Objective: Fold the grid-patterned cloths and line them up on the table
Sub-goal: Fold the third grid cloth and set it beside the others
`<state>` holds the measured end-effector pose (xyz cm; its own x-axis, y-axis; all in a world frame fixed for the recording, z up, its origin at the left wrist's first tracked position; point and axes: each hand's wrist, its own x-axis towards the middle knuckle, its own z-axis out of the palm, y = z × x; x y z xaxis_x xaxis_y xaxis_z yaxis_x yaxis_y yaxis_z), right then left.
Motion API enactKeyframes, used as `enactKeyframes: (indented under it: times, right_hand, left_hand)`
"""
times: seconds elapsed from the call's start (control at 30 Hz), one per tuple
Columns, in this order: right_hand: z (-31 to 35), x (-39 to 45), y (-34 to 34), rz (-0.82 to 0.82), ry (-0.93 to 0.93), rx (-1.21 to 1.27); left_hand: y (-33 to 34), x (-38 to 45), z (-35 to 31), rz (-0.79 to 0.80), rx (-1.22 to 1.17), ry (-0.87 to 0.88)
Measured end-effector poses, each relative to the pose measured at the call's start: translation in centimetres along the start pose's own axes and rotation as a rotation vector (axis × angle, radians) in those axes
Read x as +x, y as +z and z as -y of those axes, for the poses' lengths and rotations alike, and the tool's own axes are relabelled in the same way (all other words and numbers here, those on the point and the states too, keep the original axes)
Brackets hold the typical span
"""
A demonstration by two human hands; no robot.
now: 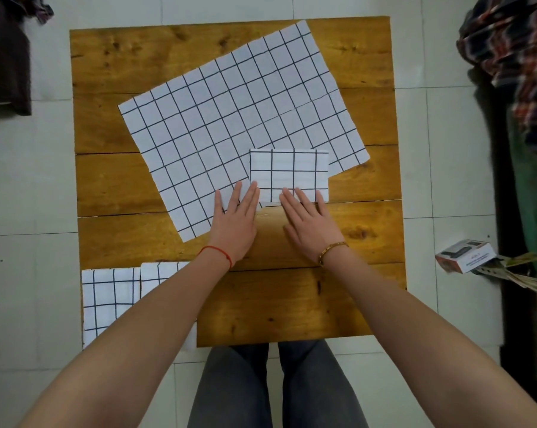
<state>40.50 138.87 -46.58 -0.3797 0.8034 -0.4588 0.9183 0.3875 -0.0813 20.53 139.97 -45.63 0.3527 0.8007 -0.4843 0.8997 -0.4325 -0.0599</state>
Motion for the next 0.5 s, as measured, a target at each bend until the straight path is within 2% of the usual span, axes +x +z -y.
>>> enactKeyframes:
  times: [0.33, 0.43, 0.5]
  right_hand:
    - [-3.9, -4.3, 0.9, 0.008, 0.122, 0.045]
    - [-3.7, -3.5, -0.7, -0.142, 0.142, 0.119]
    - [-3.6, -2.0, -2.0, -0.298, 0.166, 0.142]
  left_hand:
    - [0.0, 0.2, 0.4, 0.057, -0.003, 0.019]
    - [-0.3, 0.4, 0.6, 0.053, -0.088, 0.036]
    - [-0.9, 0.4, 0.9, -0.046, -0.204, 0.034]
